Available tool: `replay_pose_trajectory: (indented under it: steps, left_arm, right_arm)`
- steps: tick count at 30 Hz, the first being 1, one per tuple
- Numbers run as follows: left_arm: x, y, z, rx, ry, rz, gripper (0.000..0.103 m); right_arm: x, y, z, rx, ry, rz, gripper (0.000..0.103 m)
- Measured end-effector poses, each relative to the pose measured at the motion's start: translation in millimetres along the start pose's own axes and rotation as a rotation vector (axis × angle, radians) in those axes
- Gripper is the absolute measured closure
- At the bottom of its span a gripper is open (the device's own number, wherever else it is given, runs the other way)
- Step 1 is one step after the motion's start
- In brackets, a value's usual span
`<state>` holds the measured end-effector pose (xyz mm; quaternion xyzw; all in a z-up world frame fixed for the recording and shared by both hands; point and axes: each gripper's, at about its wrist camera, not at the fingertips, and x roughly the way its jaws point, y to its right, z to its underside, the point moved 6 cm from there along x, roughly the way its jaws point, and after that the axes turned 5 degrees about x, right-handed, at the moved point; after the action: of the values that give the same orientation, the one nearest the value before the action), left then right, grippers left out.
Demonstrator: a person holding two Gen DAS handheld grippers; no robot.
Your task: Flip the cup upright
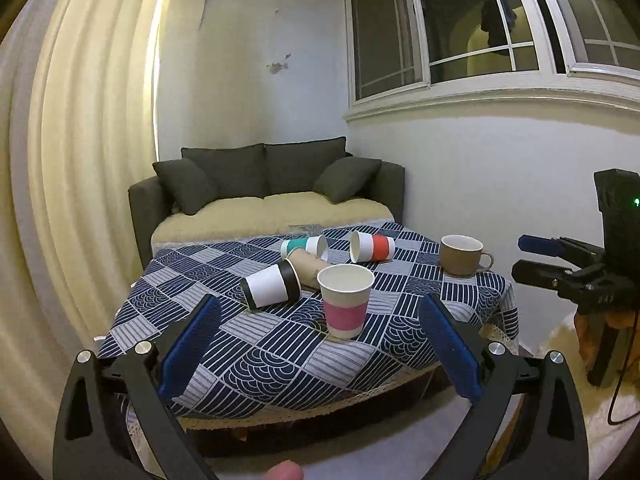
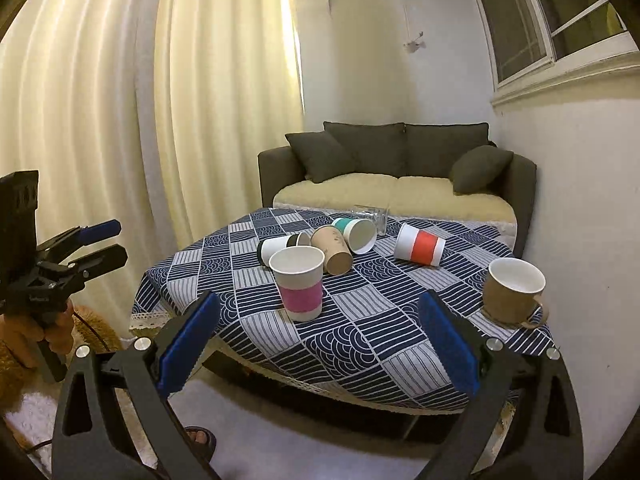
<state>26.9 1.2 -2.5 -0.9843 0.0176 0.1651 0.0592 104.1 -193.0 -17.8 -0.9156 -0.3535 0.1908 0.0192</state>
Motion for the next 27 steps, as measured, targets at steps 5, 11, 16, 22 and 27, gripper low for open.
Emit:
replay_pose_trajectory:
  steps: [5,11,16,22,27]
  left_arm:
    - [7,0,9,-0.002,-0.031,-0.004,0.006]
    - [12,5,13,0.012,-0.051,0.006,0.006]
    - [17,5,16,0.008,-0.072,0.006,0.006]
    - [20,4,18,0.006,-0.094,-0.008,0.006]
    - [23,4,20,0.004,-0.108,-0.013,0.006]
  right_arm:
    - [2,-1,3,0.007,0.002,-0.008,0.005]
    - [7,-2,5,0.015,-0.005,-0.024,0.005]
    - [10,-3,6,0.019,-0.012,-0.032,0.005]
    - [13,-8,7,0.008,-0.023,-0.044,0.005]
    - [15,-10,8,0.001,-0.029,-0.050,0.005]
